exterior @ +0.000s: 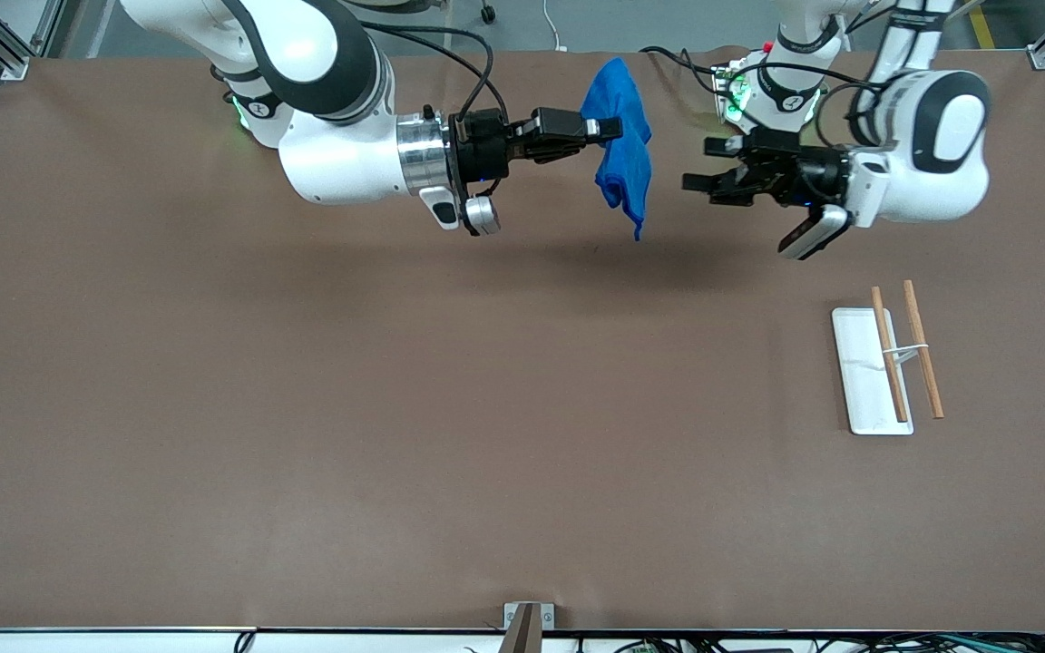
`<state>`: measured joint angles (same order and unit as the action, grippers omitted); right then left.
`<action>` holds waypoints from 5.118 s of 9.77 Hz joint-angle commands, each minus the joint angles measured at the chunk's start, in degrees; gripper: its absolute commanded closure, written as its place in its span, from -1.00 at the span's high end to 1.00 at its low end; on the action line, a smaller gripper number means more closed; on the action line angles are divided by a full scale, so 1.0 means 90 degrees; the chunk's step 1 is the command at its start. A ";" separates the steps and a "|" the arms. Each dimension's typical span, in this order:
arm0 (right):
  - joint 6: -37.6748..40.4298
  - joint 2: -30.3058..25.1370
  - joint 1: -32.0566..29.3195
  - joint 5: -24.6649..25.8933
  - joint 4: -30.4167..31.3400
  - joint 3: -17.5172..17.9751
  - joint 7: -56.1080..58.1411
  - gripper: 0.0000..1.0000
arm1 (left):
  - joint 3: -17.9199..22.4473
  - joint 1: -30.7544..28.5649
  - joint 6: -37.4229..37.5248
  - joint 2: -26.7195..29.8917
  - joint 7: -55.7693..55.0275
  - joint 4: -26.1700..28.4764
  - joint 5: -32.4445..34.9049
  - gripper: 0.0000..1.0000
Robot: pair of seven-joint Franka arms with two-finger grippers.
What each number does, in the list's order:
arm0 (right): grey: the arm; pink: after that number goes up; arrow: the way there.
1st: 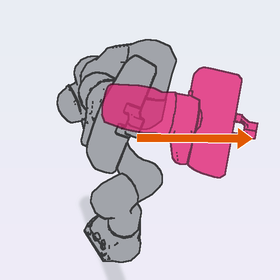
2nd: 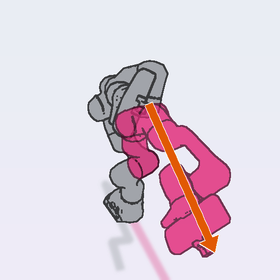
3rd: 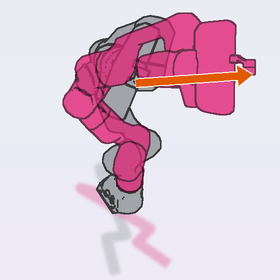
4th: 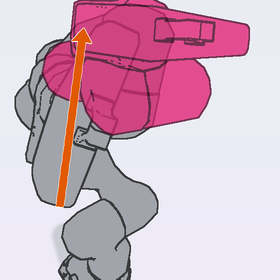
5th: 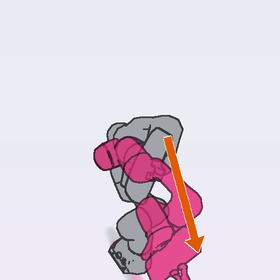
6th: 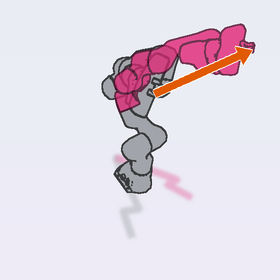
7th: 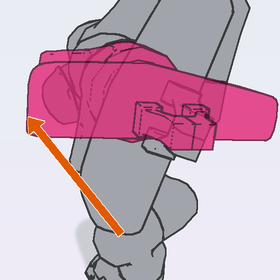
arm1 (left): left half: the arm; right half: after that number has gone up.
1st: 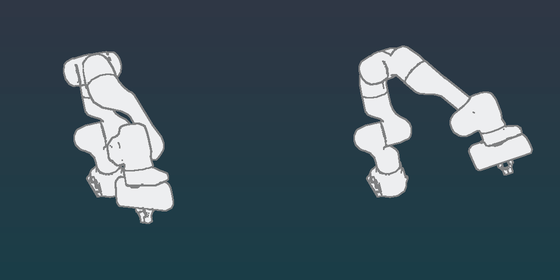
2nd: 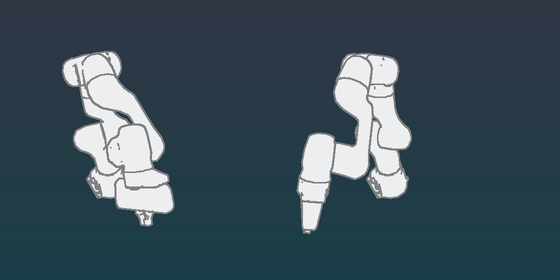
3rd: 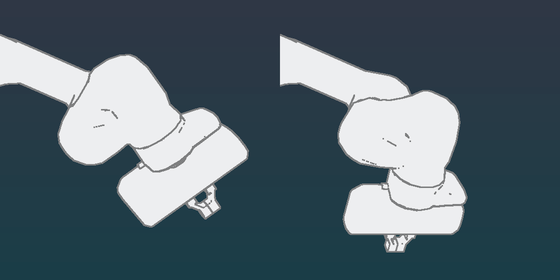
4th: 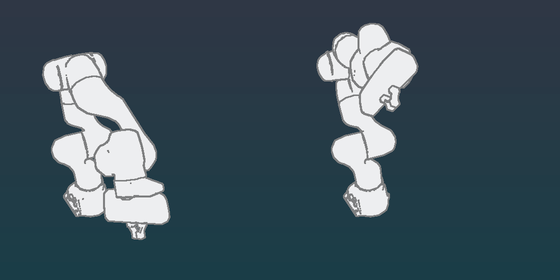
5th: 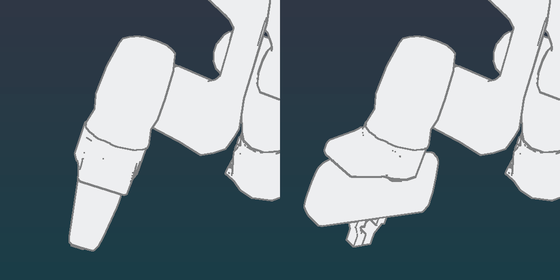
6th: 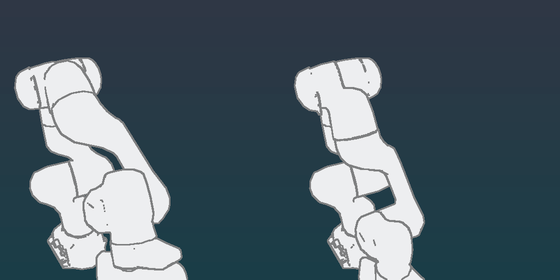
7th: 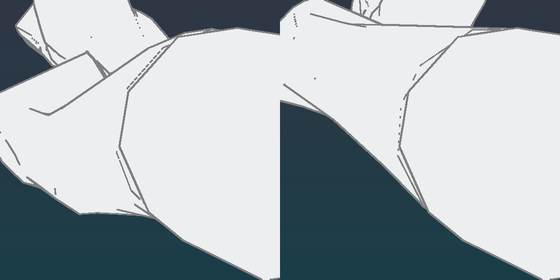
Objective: Right arm passes towel to left arm to hang
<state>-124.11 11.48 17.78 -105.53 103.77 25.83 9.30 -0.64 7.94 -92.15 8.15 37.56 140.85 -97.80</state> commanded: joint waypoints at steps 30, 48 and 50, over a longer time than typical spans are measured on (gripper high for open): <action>0.3523 -0.1168 -0.2375 1.1892 -0.1304 -0.2430 -0.2316 1.00 | 0.4237 -0.0277 -0.1323 -0.3139 0.0103 -0.4225 0.6179 -0.99; 0.4405 -0.1393 -0.2415 1.1843 -0.2195 -0.3251 -0.1014 1.00 | 0.0569 -0.0590 -0.0021 -0.0746 -0.3529 -0.5644 1.0622 1.00; 0.4415 -0.1393 -0.2425 1.1834 -0.2195 -0.3242 -0.1014 1.00 | 0.0559 -0.0580 0.0677 -0.1051 -0.3539 -0.6478 1.0632 1.00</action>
<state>-84.54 -1.09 -3.70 1.02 84.52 -3.63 -0.16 4.64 3.06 -89.71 3.47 5.43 87.75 -3.16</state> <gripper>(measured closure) 0.000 0.000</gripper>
